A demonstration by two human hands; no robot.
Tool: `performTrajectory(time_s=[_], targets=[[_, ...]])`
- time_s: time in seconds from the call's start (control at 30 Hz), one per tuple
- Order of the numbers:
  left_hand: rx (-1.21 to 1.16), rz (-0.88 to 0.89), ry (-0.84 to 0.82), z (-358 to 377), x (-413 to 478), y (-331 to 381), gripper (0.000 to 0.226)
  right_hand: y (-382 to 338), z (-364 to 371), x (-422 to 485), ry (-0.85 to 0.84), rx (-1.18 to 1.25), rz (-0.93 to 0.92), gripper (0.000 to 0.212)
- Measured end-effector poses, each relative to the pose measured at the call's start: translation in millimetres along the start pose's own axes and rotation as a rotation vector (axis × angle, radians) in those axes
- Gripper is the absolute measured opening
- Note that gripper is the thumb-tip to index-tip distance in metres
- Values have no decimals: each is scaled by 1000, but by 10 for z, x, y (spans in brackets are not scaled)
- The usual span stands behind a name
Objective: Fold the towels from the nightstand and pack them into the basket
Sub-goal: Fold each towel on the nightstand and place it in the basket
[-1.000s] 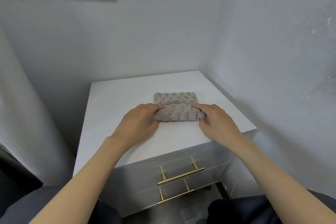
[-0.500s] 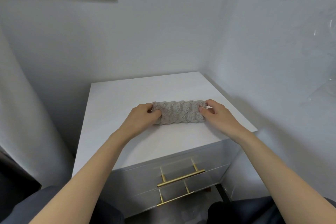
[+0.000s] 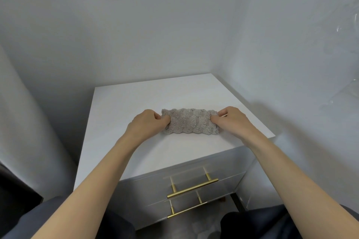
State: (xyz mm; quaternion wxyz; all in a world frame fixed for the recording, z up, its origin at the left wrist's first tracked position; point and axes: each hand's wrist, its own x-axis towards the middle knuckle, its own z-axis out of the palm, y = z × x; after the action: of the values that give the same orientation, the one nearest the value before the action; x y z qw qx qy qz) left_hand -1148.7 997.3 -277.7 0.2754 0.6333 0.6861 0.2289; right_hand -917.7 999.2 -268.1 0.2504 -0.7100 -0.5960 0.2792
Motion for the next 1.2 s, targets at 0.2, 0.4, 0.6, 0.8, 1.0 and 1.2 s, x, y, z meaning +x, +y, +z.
performTrajectory(time_s=[0.2, 0.4, 0.6, 0.8, 1.0, 1.2], targets=[[-57, -20, -51, 7, -4, 53, 42, -38, -7, 12, -127, 0, 41, 35], [-258, 73, 4, 74, -65, 81, 28, -25, 27, -73, -90, -8, -37, 28], [-607, 43, 35, 97, -102, 184, 15, -69, 29, -177, -5, 177, -69, 18], [-951, 73, -39, 92, -248, 307, 14, -107, -147, -353, 21, 361, -99, 22], [-984, 142, -39, 46, -402, 498, 14, -165, -401, -566, 30, 253, -232, 35], [-955, 222, -86, -35, -634, 953, 13, -227, -819, -848, 104, -8, -355, 44]])
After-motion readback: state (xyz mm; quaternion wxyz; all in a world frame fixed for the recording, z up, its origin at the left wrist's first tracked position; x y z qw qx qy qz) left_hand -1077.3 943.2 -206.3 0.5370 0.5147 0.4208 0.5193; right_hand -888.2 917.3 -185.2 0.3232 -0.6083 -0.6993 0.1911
